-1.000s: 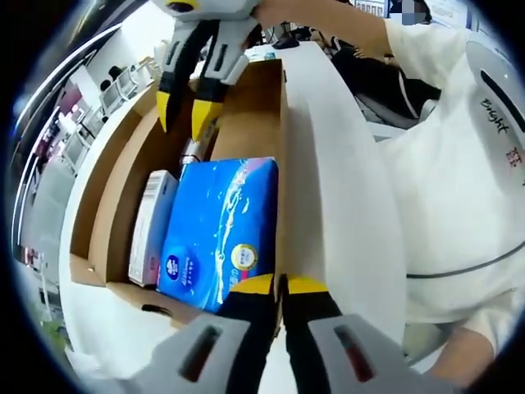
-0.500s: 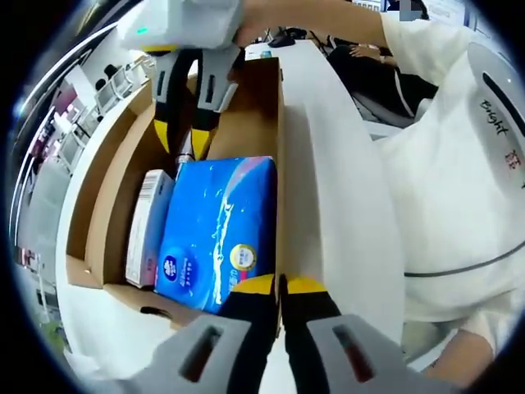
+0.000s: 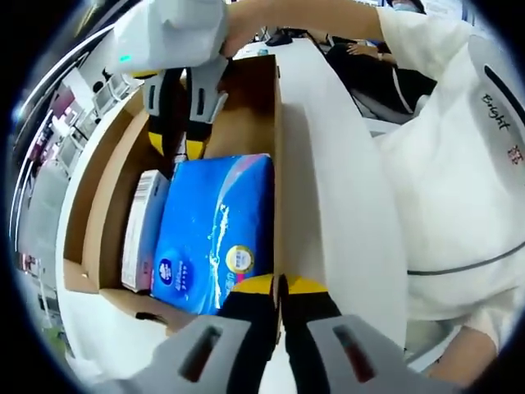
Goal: Operate the shoe box by opening the lid, removing the specified soft item, and placing it in the target area until the item is outside and the box remains undamaged.
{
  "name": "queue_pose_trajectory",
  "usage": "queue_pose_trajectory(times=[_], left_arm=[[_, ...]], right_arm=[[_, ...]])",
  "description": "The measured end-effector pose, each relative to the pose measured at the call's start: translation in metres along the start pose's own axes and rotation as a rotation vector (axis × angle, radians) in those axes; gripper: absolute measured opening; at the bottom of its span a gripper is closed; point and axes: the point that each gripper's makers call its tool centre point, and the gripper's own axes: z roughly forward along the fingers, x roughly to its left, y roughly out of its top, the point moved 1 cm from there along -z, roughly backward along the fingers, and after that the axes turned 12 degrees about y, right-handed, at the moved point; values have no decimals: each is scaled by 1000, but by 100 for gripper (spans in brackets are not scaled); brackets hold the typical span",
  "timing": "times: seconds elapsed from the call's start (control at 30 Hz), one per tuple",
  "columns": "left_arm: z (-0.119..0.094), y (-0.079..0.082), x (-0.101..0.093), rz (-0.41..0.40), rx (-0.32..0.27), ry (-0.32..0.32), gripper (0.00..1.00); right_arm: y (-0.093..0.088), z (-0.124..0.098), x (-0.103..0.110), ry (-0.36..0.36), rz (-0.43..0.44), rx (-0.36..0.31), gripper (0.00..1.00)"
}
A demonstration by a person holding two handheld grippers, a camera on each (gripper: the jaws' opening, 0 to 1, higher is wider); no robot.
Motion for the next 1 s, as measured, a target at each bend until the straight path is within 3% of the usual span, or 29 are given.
queue_pose_trajectory(times=[0.07,0.3,0.43,0.5,0.67,0.77,1.0], left_arm=[[-4,0,2,51,-33,16,2],[-4,1,3,28,2,14,3],[-13,4,6,47,-24,31,4],[-21,8,8,11,-33,39,4],[-25,7,7,9,-2,53,4],[-24,9,1,15,11,22,2],[-24,8,0,28,5,31,2]], right_arm=[[-4,3,-1,-2,-3,15,20],[-8,1,-1,16,-10,52,18],[-15,-2,5,45,14,97,18],[-21,-6,10,80,48,121,18],[-36,-13,16,186,114,220,18],[-31,-9,13,181,125,195,18],[-22,1,11,207,102,198,25]])
